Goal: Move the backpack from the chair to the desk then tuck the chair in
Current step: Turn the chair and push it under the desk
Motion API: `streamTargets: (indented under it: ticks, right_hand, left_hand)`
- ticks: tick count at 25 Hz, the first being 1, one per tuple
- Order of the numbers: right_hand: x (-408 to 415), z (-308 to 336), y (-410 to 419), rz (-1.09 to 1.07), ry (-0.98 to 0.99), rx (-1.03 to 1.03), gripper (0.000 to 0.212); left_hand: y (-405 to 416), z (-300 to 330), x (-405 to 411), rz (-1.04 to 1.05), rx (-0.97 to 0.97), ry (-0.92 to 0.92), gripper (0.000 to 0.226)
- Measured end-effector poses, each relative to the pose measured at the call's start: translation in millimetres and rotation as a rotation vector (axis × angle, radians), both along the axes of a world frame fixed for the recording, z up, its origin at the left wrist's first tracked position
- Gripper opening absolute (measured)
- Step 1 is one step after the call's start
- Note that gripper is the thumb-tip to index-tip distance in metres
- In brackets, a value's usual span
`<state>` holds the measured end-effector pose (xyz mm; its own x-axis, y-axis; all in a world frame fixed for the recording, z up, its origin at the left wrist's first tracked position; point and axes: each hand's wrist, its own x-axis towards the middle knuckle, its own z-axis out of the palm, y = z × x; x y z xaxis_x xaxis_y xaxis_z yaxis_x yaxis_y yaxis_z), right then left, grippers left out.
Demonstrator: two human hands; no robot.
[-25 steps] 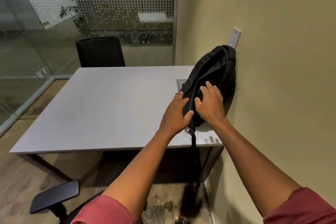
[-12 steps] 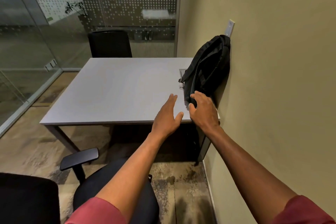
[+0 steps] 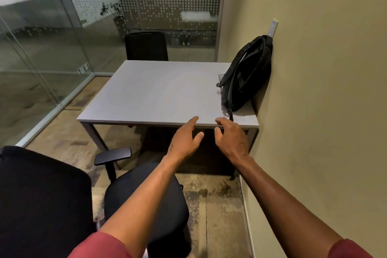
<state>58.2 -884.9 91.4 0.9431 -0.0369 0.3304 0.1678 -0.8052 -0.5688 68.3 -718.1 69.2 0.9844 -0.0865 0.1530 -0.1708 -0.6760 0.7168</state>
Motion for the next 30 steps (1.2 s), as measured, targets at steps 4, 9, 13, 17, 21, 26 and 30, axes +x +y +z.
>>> streamTargets:
  ticks: [4, 9, 13, 17, 21, 26, 30]
  right_hand:
    - [-47, -11, 19, 0.036, 0.052, -0.022, 0.036]
    - [-88, -14, 51, 0.069, 0.081, -0.025, 0.038]
    - [-109, -13, 79, 0.079, 0.099, -0.018, 0.039]
    - [-124, -14, 116, 0.109, 0.095, -0.007, 0.040]
    - [-132, -18, 160, 0.104, 0.126, 0.008, 0.043]
    - [-136, -30, 234, 0.073, 0.194, 0.014, 0.045]
    - [-136, -39, 313, 0.012, 0.210, 0.040, 0.046]
  left_hand:
    - [24, -10, -50, 0.046, 0.038, -0.005, 0.064]
    - [65, -10, -94, 0.092, 0.096, -0.013, 0.057]
    - [102, -6, -114, 0.117, 0.139, -0.020, 0.053]
    - [146, -1, -128, 0.160, 0.178, -0.012, 0.051]
    - [198, 0, -137, 0.181, 0.200, 0.003, 0.052]
    - [280, -3, -132, 0.135, 0.214, 0.011, 0.054]
    - [364, -8, -117, 0.073, 0.262, 0.007, 0.054]
